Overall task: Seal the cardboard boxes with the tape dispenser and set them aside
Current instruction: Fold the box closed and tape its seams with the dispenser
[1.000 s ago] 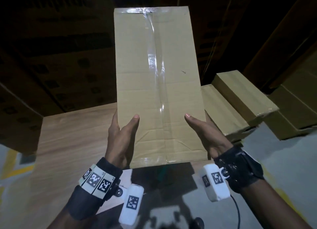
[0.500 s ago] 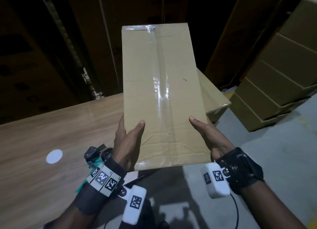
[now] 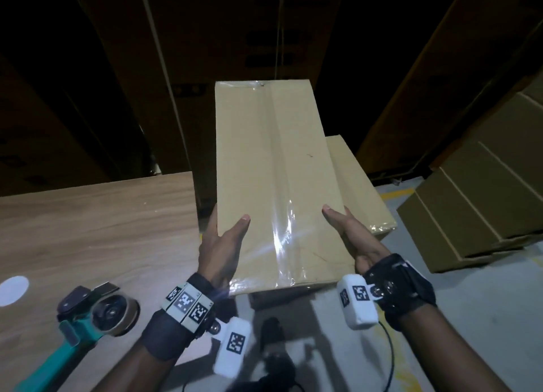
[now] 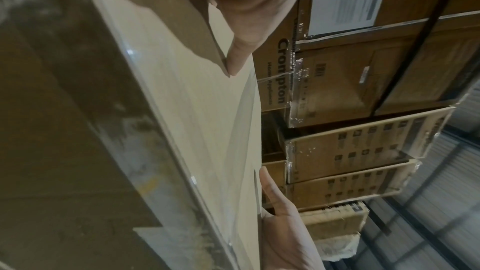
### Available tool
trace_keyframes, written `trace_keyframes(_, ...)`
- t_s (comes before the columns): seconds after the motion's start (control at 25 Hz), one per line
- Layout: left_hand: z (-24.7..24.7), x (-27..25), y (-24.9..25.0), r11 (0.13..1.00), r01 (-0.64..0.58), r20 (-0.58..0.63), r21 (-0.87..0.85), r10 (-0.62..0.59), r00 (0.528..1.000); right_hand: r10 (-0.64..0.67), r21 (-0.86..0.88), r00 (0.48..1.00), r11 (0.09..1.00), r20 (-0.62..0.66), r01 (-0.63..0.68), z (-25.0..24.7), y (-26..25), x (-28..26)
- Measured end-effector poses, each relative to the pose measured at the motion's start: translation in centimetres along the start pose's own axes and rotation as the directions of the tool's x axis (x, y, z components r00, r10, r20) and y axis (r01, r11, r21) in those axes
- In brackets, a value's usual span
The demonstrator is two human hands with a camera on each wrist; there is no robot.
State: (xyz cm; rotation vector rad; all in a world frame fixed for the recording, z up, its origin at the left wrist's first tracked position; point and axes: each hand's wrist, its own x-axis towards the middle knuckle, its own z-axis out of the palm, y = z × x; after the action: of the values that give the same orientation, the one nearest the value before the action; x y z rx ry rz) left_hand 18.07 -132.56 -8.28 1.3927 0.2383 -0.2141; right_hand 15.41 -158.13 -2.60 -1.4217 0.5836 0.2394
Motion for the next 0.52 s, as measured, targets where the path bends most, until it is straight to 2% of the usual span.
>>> trace_keyframes(0.28,6.7,7.9,-3.1,0.988,0.141,-0.16,0.071,-0.128,0.979,0.155,-0.16,0.987,0.976,0.045,-0.146,-5.0,-2.8,11.6)
trace_keyframes(0.52,10.5,11.7,-5.1,0.957,0.23,-0.358,0.178,-0.154,0.921,0.233,-0.246,0.971,0.945,0.053,-0.213,-7.1,-2.0,19.8)
